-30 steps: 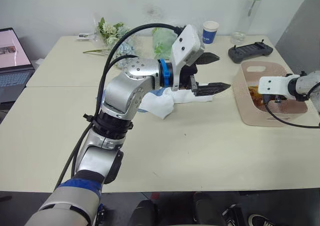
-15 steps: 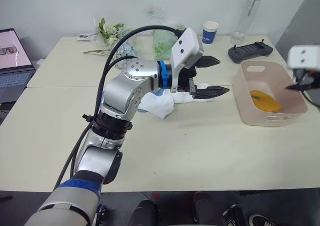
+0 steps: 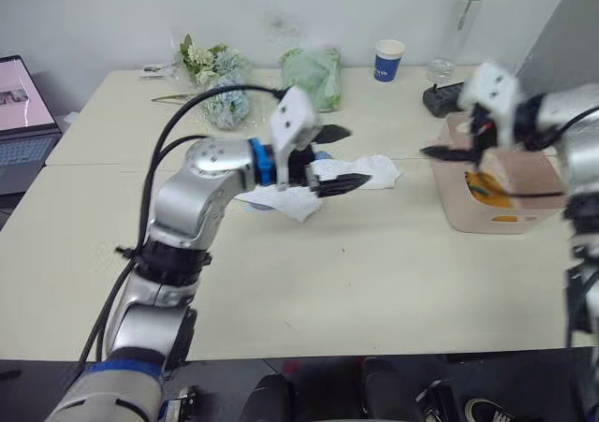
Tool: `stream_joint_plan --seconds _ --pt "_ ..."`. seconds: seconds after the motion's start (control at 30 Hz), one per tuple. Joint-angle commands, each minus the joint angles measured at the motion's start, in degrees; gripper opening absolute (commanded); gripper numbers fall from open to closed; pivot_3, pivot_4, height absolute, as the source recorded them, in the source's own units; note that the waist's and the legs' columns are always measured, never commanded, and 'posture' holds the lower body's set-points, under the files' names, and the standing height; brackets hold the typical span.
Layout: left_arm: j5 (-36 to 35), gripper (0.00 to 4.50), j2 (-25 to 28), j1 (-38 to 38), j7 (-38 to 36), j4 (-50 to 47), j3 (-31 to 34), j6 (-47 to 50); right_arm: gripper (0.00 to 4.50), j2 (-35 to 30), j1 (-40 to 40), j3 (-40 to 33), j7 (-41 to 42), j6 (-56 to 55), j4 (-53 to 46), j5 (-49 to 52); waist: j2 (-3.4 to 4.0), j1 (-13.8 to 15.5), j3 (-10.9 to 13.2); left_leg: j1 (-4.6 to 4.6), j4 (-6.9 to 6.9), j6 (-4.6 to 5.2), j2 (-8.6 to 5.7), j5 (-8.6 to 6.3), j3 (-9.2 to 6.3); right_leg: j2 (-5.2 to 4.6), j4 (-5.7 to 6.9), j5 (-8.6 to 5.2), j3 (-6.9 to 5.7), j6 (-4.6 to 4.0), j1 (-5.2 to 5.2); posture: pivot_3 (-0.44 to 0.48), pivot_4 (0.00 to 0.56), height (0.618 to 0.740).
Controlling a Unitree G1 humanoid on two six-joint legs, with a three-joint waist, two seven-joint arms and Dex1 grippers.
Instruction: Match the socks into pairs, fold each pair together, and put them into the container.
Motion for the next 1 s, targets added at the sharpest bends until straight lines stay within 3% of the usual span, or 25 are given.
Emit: stream_joint_plan --seconds 0.03,0.17,0.5,0.7,1.0 --pt "0.53 4.5 1.99 5.26 4.76 -5.84 5.28 -0.27 4.48 4.52 6.85 -4.28 -8.79 8.91 -15.65 4.2 0.0 0.62 0.0 -0.07 0.15 0.0 -0.04 0.0 -0.05 -0.03 0.02 0.0 -0.01 0.0 0.0 0.0 0.15 0.74" --pt "2.92 4.5 2.45 18.51 11.94 -10.53 10.43 -3.12 4.48 15.74 20.42 -5.69 -25.08 10.3 -25.34 2.35 -0.19 1.19 -0.29 -0.04 0.28 0.0 -0.03 -0.03 -0.27 -0.07 -0.08 0.0 -0.04 0.01 0.14 0.0 0.15 0.74" --pt "9.26 4.5 -6.83 41.4 26.2 -15.35 10.93 -12.76 4.48 21.47 37.33 -0.88 -41.65 -1.51 -28.47 -5.59 -0.19 1.4 -0.32 0.04 0.4 0.03 -0.05 -0.03 0.03 0.04 -0.04 0.25 0.05 0.0 0.19 0.0 0.15 0.74" --pt "10.75 4.5 -8.52 51.71 28.24 -18.45 10.24 -16.7 4.48 21.81 45.17 -0.21 -41.14 -4.06 -34.2 -3.22 -0.18 1.24 -0.34 0.12 0.28 0.06 -0.01 -0.03 0.12 0.07 -0.05 0.3 0.23 -0.07 0.17 0.0 0.15 0.74" --pt "10.81 4.5 -9.14 52.16 28.97 -17.77 9.47 -17.9 4.48 20.35 45.08 0.29 -41.24 -5.78 -32.91 -3.68 -0.19 1.25 -0.36 0.27 0.24 0.11 0.06 -0.04 0.19 0.24 -0.14 0.32 0.16 -0.11 0.36 0.0 0.15 0.74"
